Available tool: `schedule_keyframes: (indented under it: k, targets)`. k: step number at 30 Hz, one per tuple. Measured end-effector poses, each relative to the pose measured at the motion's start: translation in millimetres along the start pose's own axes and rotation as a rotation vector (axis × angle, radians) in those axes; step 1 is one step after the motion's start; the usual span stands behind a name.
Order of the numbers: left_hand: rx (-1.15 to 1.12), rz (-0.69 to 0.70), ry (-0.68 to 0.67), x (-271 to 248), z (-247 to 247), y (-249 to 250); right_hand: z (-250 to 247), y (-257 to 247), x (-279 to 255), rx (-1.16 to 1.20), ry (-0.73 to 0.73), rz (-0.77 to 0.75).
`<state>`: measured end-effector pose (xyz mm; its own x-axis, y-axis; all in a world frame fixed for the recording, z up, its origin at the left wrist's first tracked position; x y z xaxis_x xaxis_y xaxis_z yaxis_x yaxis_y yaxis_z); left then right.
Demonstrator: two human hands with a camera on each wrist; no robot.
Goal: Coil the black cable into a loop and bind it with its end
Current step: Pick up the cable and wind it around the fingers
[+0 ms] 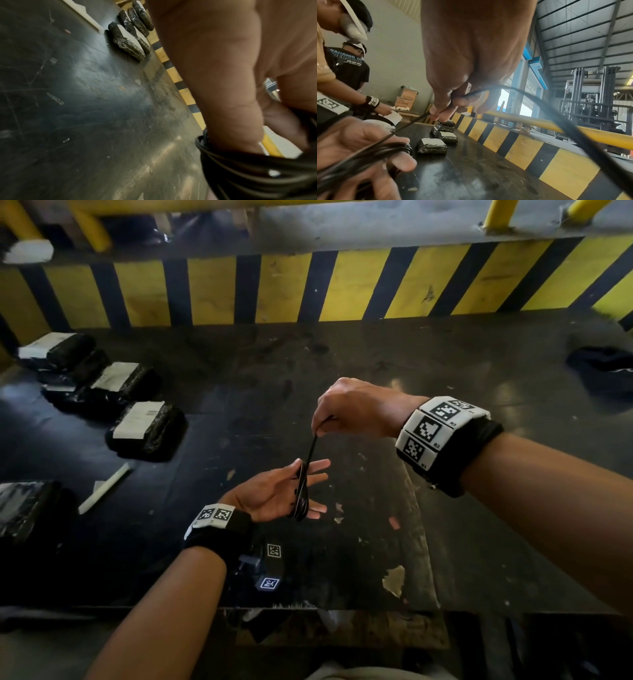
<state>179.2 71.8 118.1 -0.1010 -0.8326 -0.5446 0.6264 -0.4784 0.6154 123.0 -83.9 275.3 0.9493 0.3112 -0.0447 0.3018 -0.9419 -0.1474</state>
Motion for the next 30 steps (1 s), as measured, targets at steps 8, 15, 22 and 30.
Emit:
schedule_keyframes:
  k: [8, 15, 22, 30]
  targets:
    - [0.044, -0.001, -0.174, -4, 29, -10, 20, 22, 0, -0.067, 0.055, 0.054]
    - [0.109, 0.045, -0.374, -23, 62, 6, 57, 33, -31, 0.274, 0.159, 0.081]
    - [0.086, 0.224, -0.421, -23, 86, 48, 121, -7, -48, 0.577, 0.253, 0.16]
    - [0.013, 0.285, -0.206, 0, 39, 61, 138, -36, -49, 0.653, 0.215, 0.125]
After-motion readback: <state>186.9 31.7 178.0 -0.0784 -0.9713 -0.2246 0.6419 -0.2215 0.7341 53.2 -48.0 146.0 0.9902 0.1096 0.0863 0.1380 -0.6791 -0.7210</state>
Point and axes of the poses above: each hand's wrist, its own x-axis towards the middle knuckle, its own z-axis out of the palm, y = z × x, the point moved 4 cm from there along x, towards the middle knuckle, and after that the axes turned 9 degrees about -z, right-handed, at the moved point
